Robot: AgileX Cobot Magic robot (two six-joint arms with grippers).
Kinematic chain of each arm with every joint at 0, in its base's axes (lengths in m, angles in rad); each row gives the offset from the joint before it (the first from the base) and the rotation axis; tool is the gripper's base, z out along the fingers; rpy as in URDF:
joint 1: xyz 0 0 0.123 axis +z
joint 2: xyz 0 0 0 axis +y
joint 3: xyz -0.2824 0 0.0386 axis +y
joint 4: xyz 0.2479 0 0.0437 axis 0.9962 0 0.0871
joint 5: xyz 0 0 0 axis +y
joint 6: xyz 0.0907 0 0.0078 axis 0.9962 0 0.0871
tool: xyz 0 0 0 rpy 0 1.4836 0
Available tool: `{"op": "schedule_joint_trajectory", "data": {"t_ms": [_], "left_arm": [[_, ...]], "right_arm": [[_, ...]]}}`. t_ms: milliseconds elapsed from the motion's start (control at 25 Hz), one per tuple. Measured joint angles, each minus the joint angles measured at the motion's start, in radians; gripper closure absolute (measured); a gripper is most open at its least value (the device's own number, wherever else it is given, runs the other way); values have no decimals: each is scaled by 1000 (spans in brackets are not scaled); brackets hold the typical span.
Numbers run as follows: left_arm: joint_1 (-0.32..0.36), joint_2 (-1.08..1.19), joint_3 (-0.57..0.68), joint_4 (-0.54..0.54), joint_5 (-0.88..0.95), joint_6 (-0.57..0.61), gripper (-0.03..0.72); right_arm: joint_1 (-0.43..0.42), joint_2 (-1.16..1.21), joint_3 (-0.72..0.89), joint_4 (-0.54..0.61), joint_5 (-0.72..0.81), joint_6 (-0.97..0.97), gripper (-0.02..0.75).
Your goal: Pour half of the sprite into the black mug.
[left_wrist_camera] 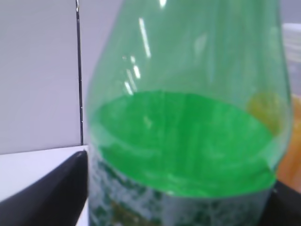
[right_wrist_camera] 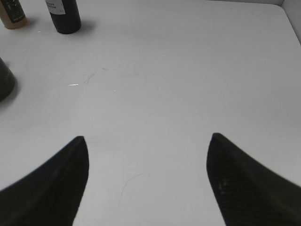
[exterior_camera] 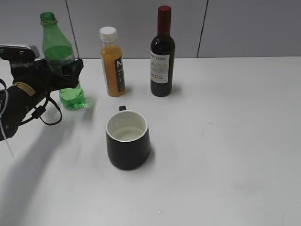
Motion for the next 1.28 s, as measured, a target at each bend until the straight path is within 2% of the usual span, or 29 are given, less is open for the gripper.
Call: {"op": "schedule_joint_trajectory", "data": {"t_ms": [160,680,920,1280], "left_arm": [[0,-50,8,-2,24,18,3],[0,-217,161,-34,151,66,3],[0,-330,203,-40,388,66,3],[0,-590,207,-58,918,66,21]], "right_arm": [[0,0,0,0,0,0,148],[0,0,0,0,0,0,148],[0,0,0,0,0,0,148],[0,0,0,0,0,0,148]]}}
